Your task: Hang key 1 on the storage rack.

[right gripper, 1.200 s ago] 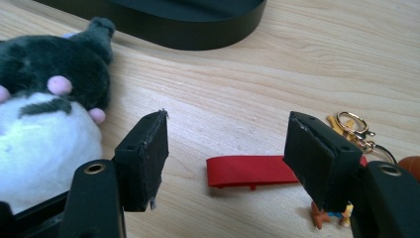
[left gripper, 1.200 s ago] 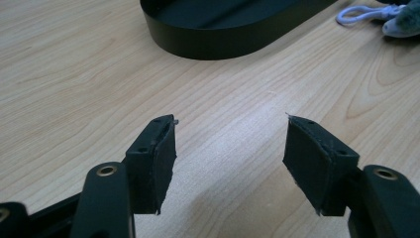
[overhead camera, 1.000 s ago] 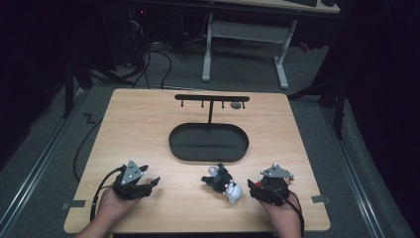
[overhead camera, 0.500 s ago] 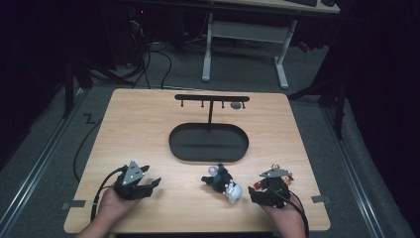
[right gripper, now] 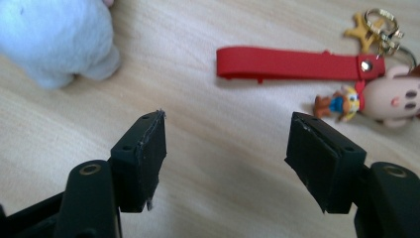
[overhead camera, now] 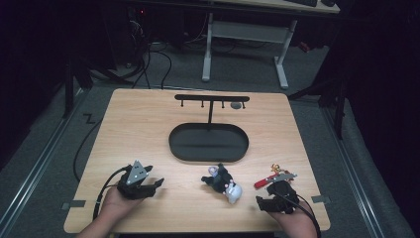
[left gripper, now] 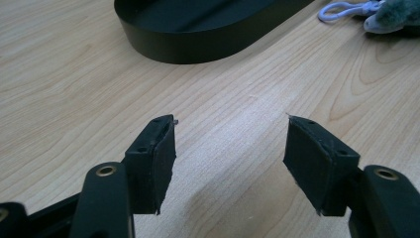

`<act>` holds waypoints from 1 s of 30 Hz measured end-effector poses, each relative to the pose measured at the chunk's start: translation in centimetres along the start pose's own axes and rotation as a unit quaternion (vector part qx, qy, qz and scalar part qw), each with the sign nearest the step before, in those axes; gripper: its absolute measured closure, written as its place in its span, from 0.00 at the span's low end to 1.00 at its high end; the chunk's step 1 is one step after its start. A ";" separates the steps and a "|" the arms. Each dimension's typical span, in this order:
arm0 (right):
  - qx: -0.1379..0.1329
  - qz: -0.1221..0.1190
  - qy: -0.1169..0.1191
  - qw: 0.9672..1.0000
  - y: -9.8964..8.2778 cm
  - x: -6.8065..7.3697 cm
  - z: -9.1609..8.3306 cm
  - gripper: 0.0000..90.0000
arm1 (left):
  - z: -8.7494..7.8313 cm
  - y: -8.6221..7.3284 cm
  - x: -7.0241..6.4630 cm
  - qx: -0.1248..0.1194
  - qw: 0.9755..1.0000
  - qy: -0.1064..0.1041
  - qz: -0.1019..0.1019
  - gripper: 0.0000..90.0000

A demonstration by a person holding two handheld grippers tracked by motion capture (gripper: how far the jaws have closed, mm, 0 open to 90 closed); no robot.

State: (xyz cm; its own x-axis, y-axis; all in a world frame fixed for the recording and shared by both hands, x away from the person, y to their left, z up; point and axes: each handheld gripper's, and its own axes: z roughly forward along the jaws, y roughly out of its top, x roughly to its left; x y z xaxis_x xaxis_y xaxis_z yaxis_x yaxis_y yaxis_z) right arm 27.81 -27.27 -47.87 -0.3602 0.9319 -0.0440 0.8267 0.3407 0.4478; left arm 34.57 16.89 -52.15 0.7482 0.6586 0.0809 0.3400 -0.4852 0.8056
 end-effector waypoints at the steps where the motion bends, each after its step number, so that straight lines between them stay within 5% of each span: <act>1: 0.013 -0.001 -0.001 1.000 -0.3 -0.1 -0.1 0.36 | 0.0 0.0 -0.1 0.000 1.000 -0.001 0.002 0.41; 10: 0.038 0.003 0.000 0.999 -0.7 -0.7 -0.4 0.35 | -0.1 0.0 -0.1 0.003 1.000 0.000 0.005 0.41; 24: 0.062 0.037 -0.012 0.997 0.3 -3.9 -0.5 0.46 | -0.3 -0.4 0.0 0.008 1.000 0.002 0.007 0.41; 29: 0.067 0.049 -0.014 0.996 0.7 -4.9 -0.5 0.61 | -0.3 -0.4 -0.2 0.011 1.000 0.001 0.012 0.41; 30: 0.069 0.046 -0.020 0.996 0.9 -5.1 -0.4 0.79 | -0.3 -0.4 -0.2 0.011 1.000 0.001 0.012 0.41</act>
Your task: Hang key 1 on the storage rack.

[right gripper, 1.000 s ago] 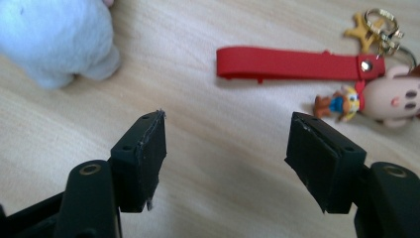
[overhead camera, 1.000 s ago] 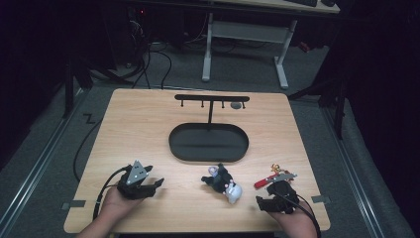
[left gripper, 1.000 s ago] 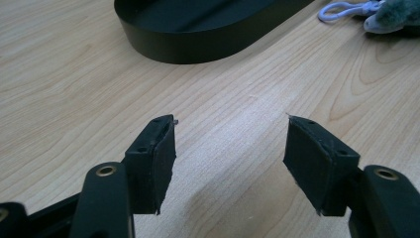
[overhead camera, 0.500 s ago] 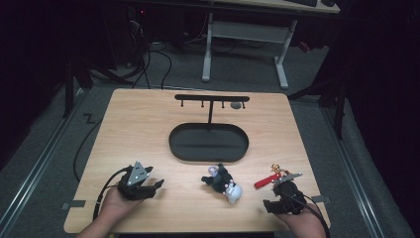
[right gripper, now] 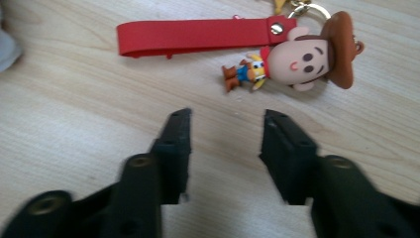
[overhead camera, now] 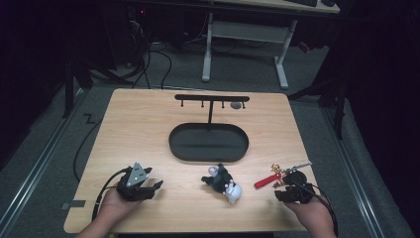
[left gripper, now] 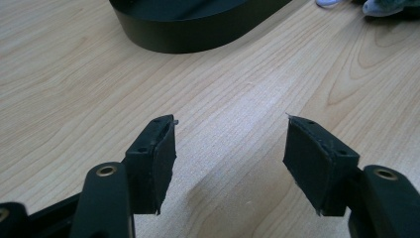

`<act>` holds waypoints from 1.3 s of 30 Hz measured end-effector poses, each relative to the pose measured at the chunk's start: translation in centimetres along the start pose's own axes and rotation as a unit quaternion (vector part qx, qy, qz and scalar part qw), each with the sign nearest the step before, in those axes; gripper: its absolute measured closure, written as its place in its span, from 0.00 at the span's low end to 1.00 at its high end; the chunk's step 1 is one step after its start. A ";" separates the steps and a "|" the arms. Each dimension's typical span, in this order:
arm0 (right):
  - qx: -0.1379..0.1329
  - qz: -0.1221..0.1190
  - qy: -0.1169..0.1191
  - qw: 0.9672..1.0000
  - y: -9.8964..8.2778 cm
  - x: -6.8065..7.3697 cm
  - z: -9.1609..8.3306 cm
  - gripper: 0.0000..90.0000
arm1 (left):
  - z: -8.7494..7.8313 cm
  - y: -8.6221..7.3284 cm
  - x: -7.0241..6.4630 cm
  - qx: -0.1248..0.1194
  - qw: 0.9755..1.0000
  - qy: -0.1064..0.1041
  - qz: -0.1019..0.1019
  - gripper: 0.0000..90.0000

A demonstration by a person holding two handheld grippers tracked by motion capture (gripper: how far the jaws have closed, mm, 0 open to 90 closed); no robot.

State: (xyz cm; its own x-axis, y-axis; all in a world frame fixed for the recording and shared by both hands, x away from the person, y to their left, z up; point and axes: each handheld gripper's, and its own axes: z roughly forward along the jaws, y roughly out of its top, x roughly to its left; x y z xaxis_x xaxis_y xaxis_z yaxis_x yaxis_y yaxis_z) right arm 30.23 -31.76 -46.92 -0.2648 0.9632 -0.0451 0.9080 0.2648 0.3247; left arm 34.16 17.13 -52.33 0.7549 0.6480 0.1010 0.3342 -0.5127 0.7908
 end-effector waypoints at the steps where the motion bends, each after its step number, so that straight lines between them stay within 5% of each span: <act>1: 0.004 -0.003 -0.005 1.000 0.1 0.0 0.1 0.86 | 0.0 0.0 0.0 0.001 1.000 0.000 0.001 0.41; 4: 0.012 -0.007 -0.017 1.000 0.2 -0.1 0.3 1.00 | 0.1 0.0 0.0 0.002 1.000 -0.002 0.002 0.41; 17: 0.031 0.016 -0.068 0.997 2.5 -3.3 2.1 1.00 | 0.1 -0.1 0.1 0.004 1.000 -0.001 0.001 0.41; 27: 0.032 0.015 -0.074 0.997 5.0 -4.2 3.1 0.98 | 0.1 -0.2 0.7 0.001 1.000 -0.001 -0.014 0.41; 39: 0.014 0.015 -0.040 0.999 4.0 -2.8 1.0 0.86 | -0.4 -0.2 0.4 0.001 1.000 0.000 -0.011 0.41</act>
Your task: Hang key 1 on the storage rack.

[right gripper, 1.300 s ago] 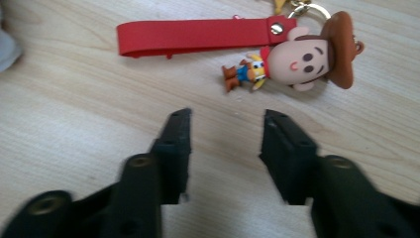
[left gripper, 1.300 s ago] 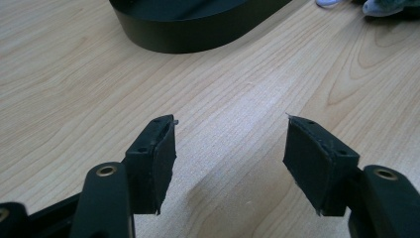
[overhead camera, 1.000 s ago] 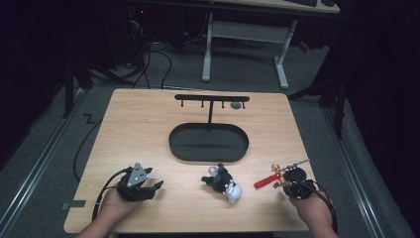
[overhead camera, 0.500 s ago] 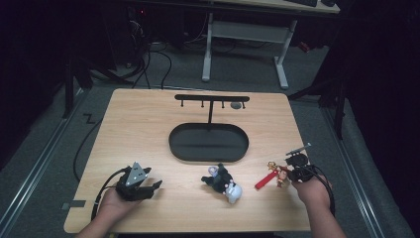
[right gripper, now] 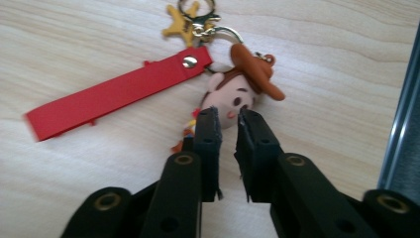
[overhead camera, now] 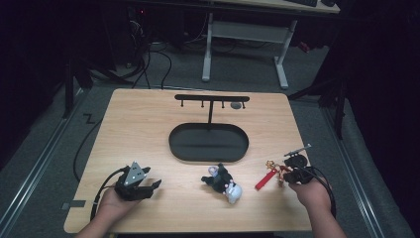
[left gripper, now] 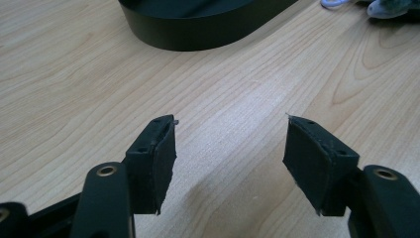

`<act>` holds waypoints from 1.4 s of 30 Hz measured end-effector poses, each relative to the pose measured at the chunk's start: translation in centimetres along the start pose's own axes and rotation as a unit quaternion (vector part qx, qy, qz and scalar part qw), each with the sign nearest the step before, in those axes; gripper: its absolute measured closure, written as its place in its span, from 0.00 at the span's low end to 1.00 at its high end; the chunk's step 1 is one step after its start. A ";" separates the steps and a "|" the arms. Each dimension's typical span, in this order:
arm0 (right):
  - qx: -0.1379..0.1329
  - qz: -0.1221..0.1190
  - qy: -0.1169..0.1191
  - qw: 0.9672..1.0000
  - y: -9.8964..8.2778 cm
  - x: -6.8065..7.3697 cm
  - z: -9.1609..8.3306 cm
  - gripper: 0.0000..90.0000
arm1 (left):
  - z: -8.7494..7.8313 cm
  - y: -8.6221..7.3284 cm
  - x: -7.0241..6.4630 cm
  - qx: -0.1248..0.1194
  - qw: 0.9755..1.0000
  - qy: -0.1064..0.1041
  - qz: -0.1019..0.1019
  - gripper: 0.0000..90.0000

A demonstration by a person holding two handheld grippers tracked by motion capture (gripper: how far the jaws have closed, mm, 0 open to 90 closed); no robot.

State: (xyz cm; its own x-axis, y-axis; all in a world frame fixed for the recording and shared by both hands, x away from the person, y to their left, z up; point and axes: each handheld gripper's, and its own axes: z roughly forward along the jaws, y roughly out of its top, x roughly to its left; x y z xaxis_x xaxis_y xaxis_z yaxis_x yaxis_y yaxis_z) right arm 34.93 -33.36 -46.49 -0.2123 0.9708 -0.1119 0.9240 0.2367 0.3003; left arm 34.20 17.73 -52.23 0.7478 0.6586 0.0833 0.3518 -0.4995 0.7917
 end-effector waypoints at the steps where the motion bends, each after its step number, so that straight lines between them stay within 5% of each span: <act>1: 0.000 0.000 0.000 1.000 0.0 0.0 0.0 0.86 | 0.0 0.0 0.0 0.000 1.000 0.000 0.000 0.41; 10: 0.006 0.004 0.041 0.999 0.2 1.2 -1.2 0.58 | -0.1 -0.2 0.1 0.004 1.000 -0.002 -0.003 0.41; 16: 0.007 0.020 0.032 0.999 0.4 1.1 -1.0 0.45 | -0.2 -0.2 0.1 0.002 1.000 -0.004 -0.004 0.41; 42: 0.036 0.040 0.016 0.998 1.7 -0.2 2.8 0.54 | 0.5 0.1 0.0 0.007 1.000 -0.015 0.007 0.41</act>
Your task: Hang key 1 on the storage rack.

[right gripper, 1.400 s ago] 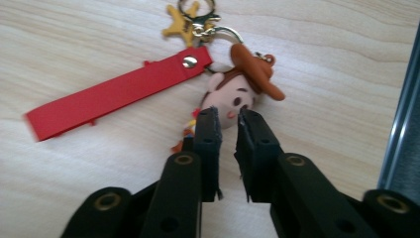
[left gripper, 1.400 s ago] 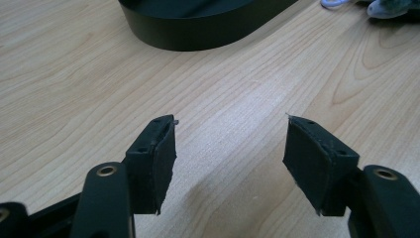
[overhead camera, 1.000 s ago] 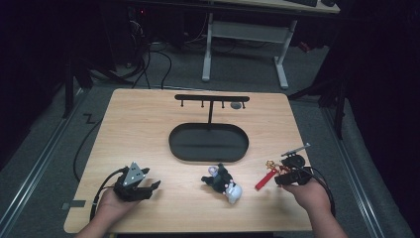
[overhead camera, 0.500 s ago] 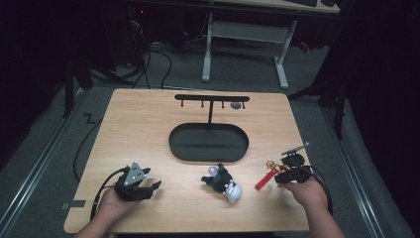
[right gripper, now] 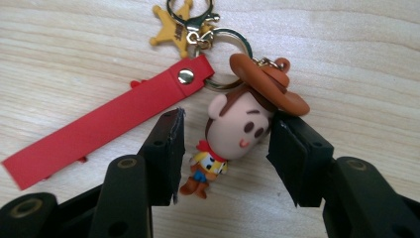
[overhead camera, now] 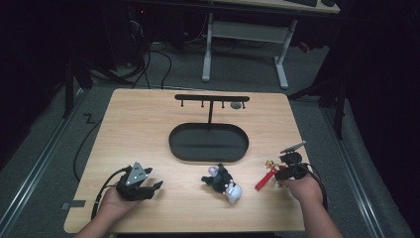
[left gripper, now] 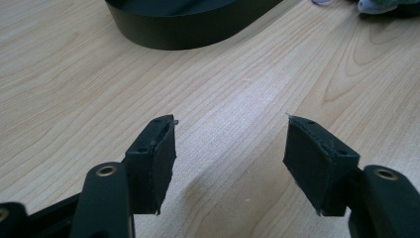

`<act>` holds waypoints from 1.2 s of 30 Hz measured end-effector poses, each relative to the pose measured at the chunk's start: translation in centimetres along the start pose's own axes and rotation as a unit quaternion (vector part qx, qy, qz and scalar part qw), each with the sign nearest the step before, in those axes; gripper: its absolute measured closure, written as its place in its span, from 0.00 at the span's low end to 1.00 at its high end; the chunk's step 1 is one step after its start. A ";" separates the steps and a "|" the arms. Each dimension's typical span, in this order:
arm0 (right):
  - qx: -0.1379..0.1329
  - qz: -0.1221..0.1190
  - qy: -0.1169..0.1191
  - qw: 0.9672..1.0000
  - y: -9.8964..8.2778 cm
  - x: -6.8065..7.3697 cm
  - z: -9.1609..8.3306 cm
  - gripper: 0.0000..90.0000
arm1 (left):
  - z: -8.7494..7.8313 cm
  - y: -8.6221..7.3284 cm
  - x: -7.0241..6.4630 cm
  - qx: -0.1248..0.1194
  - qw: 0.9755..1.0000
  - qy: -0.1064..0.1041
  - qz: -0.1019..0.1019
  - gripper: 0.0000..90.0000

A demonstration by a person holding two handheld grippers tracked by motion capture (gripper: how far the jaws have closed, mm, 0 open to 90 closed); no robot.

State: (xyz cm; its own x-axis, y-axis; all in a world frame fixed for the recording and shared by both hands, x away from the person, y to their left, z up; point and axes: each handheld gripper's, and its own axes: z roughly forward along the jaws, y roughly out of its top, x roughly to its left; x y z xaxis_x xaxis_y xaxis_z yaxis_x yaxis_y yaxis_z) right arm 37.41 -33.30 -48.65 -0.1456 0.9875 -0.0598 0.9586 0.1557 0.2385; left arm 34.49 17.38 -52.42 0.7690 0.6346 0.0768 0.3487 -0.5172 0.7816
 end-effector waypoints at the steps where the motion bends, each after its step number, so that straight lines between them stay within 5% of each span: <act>1: 0.000 0.000 0.000 1.000 0.0 0.0 0.0 0.54 | 0.0 0.0 0.0 0.000 1.000 0.000 0.000 0.41; 13: 0.003 0.006 0.021 1.000 0.3 -0.5 0.5 0.62 | -0.2 -0.1 0.1 0.001 1.000 0.001 -0.002 0.41; 36: 0.018 -0.007 0.022 1.000 0.8 -0.7 0.5 0.67 | -0.4 -0.1 0.0 -0.002 1.000 0.001 -0.008 0.41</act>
State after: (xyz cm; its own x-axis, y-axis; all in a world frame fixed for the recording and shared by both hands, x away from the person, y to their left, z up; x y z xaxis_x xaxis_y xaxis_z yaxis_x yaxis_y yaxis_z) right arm 38.40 -33.92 -48.89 -0.1687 0.9855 -0.0195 0.9645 0.1691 0.2028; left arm 34.23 17.63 -52.26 0.7619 0.6443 0.0664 0.3581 -0.5044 0.7857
